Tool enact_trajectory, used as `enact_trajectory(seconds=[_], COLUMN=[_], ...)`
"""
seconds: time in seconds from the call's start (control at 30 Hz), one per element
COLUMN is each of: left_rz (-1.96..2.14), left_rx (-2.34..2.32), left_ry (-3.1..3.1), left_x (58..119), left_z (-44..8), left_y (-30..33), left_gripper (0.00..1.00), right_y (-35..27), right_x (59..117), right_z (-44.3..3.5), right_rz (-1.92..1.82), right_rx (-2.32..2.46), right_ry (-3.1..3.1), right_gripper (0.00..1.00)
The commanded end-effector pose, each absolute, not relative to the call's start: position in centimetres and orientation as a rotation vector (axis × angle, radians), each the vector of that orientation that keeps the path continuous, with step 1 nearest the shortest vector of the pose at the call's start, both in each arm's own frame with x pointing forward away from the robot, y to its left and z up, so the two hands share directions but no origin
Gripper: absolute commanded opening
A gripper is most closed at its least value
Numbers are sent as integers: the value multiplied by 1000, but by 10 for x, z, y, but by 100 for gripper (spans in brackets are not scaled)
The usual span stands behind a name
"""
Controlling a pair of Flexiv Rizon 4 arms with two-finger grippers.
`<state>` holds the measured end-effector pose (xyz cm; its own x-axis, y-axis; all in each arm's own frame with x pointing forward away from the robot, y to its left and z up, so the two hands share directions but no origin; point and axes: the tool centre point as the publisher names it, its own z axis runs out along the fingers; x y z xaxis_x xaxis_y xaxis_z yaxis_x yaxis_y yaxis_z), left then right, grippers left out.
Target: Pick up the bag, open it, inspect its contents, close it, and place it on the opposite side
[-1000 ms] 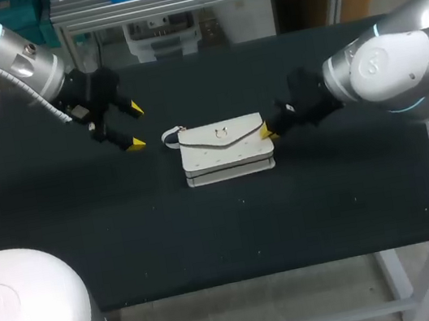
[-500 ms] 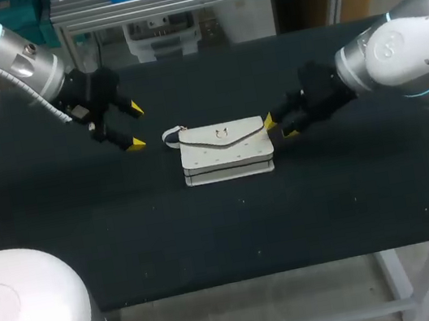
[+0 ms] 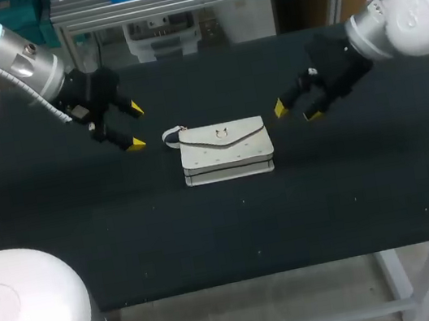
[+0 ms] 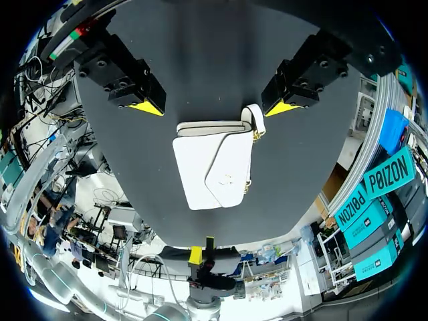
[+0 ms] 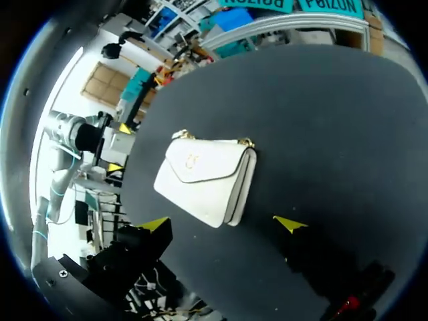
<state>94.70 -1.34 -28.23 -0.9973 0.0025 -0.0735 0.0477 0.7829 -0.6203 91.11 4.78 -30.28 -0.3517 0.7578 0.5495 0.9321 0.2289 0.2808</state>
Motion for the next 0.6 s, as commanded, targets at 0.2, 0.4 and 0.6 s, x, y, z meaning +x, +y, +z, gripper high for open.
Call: enact_trajectory(seconds=[0.2, 0.4, 0.6], left_rz=[-999, -977, -977], left_rx=[103, 109, 109], left_ry=[2937, 2968, 2968], left_x=[946, 950, 950], left_z=[-280, -276, -276], left_y=[-22, -31, -31], left_gripper=[100, 100, 100], right_y=[52, 53, 53], right_x=[880, 875, 875], right_z=[-292, -291, -291], right_rz=[-858, -775, -775], right_rx=[-1445, -1459, -1459], right_ry=[-2657, -2812, -2812], right_gripper=[100, 100, 100])
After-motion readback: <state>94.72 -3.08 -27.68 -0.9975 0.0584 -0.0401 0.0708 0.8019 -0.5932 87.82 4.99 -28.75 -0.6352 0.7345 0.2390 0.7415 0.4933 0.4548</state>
